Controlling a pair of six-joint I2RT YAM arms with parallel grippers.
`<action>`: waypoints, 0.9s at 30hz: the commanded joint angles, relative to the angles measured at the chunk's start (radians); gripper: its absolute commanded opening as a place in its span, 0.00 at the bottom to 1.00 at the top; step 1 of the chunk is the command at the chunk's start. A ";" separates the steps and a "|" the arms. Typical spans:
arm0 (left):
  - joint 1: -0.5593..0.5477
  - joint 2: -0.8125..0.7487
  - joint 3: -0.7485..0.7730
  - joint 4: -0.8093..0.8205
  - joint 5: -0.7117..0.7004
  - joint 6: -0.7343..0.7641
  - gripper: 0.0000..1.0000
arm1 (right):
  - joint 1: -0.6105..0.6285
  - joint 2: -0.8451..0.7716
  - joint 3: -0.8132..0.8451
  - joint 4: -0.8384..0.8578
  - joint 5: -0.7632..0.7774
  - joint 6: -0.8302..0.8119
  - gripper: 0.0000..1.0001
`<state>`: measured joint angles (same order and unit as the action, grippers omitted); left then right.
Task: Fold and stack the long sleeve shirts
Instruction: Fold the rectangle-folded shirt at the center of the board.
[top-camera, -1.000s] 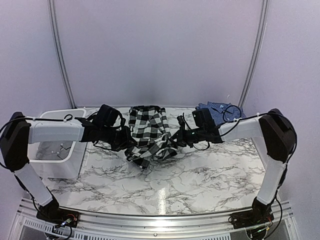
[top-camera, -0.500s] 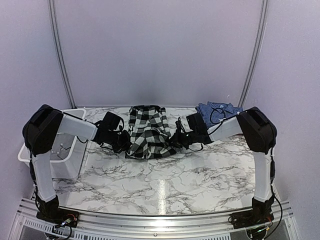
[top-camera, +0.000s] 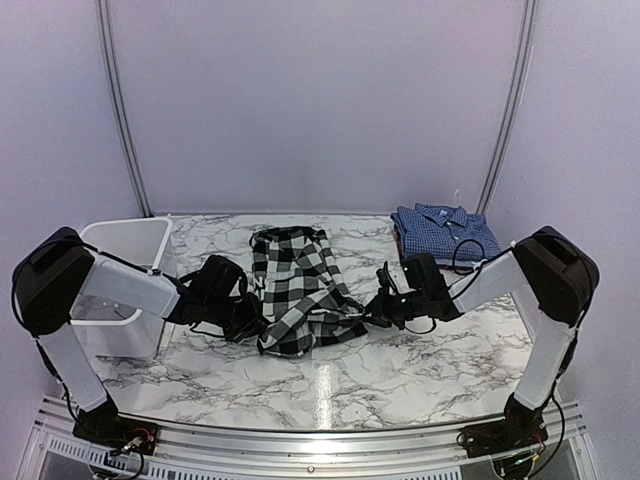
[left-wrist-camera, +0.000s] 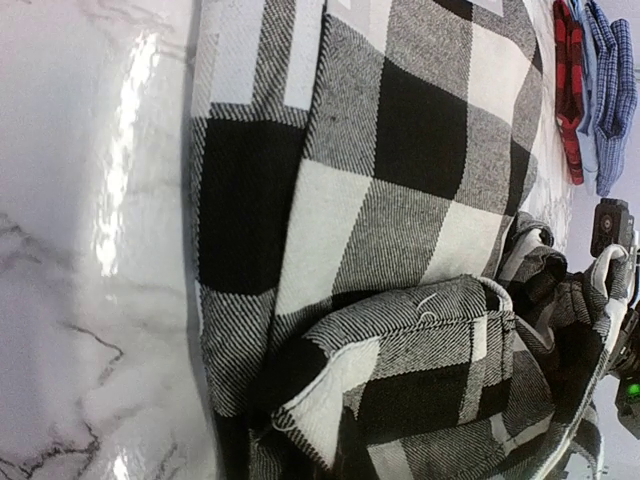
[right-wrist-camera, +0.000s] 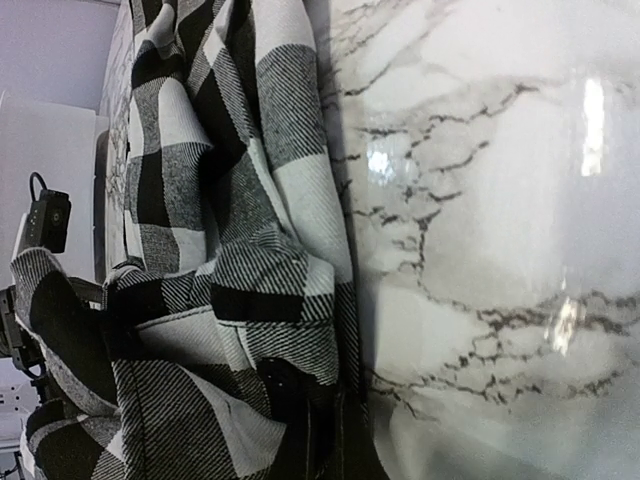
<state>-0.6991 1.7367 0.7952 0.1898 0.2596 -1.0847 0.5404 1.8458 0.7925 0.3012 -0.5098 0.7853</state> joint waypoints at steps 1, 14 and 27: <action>-0.017 -0.054 -0.029 -0.017 -0.051 -0.044 0.00 | 0.023 -0.047 -0.023 0.006 0.029 0.010 0.00; 0.062 -0.057 0.131 -0.147 -0.087 0.063 0.55 | -0.016 0.045 0.261 -0.127 0.043 -0.079 0.33; 0.102 -0.074 0.142 -0.172 0.013 0.164 0.91 | -0.020 -0.039 0.279 -0.179 0.101 -0.177 0.51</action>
<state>-0.5999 1.6939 0.9504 0.0456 0.2317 -0.9672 0.5236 1.8816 1.0687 0.1474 -0.4519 0.6750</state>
